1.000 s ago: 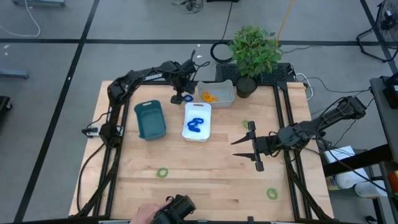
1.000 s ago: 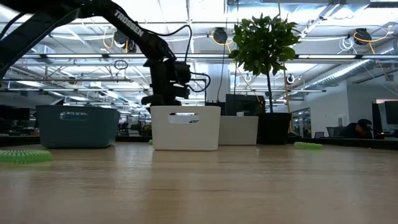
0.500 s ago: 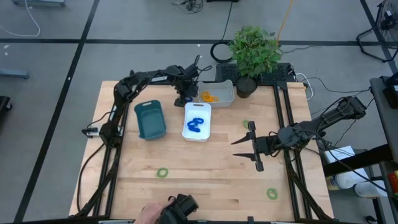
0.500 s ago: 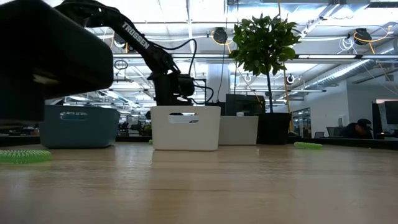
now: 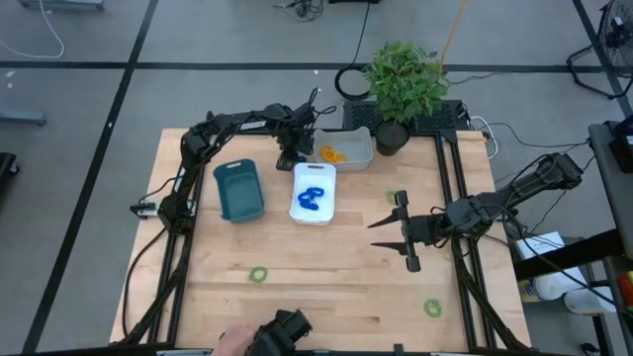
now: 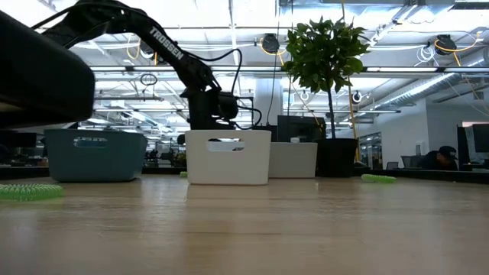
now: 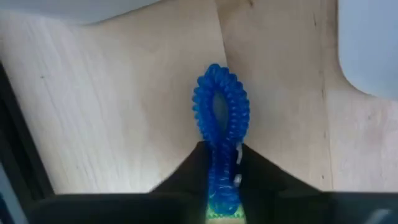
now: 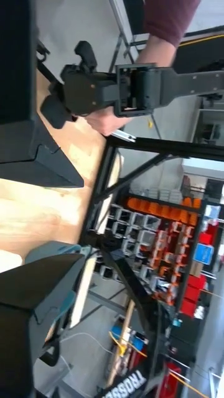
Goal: Sort spring keychains
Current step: Put the blue spring keychain into the white bin
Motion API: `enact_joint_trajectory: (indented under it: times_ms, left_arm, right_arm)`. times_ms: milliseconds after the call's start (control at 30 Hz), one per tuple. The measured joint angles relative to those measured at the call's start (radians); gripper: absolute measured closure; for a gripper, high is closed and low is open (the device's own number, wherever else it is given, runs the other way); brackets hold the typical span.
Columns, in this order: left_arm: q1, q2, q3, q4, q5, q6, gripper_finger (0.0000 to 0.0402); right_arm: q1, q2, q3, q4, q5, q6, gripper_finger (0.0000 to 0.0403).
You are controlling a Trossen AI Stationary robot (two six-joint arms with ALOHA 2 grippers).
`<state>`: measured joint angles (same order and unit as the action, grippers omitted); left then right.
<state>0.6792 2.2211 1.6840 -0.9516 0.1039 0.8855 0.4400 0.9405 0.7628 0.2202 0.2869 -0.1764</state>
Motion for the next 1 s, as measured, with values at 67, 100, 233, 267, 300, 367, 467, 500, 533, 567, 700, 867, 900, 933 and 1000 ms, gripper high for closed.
enact_joint_trajectory:
  times_ms: [67, 100, 233, 267, 300, 367, 467, 500, 533, 567, 700, 867, 900, 933, 1000]
  left_arm:
    - [0.000, -0.001, 0.000, -0.006, -0.002, -0.010, 0.0372]
    - [0.000, -0.001, 0.000, -0.008, 0.001, -0.017, 0.0374]
    - [0.001, -0.001, 0.004, -0.013, 0.010, -0.055, 0.0374]
    - [0.001, 0.000, 0.008, -0.018, 0.002, -0.064, 0.0374]
    - [0.000, 0.000, 0.012, -0.021, -0.009, -0.077, 0.0374]
    - [-0.001, -0.010, 0.012, -0.031, -0.033, -0.092, 0.0374]
    - [-0.002, -0.041, 0.008, -0.041, -0.052, -0.100, 0.0374]
    - [-0.002, -0.056, 0.009, -0.037, -0.062, -0.102, 0.0374]
    - [-0.003, -0.075, 0.010, -0.037, -0.071, -0.103, 0.0374]
    - [-0.003, -0.091, 0.011, -0.042, -0.081, -0.104, 0.0374]
    - [-0.004, -0.150, 0.011, -0.099, -0.083, -0.099, 0.0381]
    - [-0.004, -0.253, 0.012, -0.186, -0.065, -0.102, 0.0384]
    - [-0.006, -0.272, 0.012, -0.201, -0.063, -0.108, 0.0384]
    - [-0.009, -0.291, 0.012, -0.216, -0.062, -0.114, 0.0384]
    - [-0.015, -0.337, 0.012, -0.247, -0.059, -0.142, 0.0384]
  right_arm:
    - [0.000, 0.000, 0.000, 0.011, 0.000, -0.004, 0.0232]
    - [0.000, 0.000, 0.000, 0.015, 0.000, -0.004, 0.0232]
    - [0.000, 0.000, 0.000, 0.017, 0.000, -0.004, 0.0232]
    - [0.000, 0.000, 0.000, 0.017, 0.000, -0.004, 0.0232]
    - [0.000, 0.000, 0.000, 0.018, 0.000, -0.004, 0.0232]
    - [0.000, 0.000, 0.000, 0.021, 0.000, -0.004, 0.0232]
    - [0.000, 0.000, 0.000, 0.030, 0.000, -0.004, 0.0232]
    - [0.000, 0.000, 0.000, 0.033, -0.001, -0.004, 0.0232]
    - [0.000, 0.000, 0.000, 0.037, -0.001, -0.004, 0.0232]
    - [0.000, 0.000, 0.000, 0.038, -0.001, -0.003, 0.0232]
    - [0.000, 0.000, 0.000, 0.037, -0.001, -0.003, 0.0232]
    - [0.000, 0.000, 0.000, 0.042, 0.001, -0.001, 0.0232]
    - [0.000, 0.000, 0.000, 0.042, 0.001, -0.001, 0.0232]
    - [0.000, 0.000, 0.000, 0.042, 0.001, -0.001, 0.0232]
    - [0.000, 0.000, 0.000, 0.041, 0.000, -0.001, 0.0232]
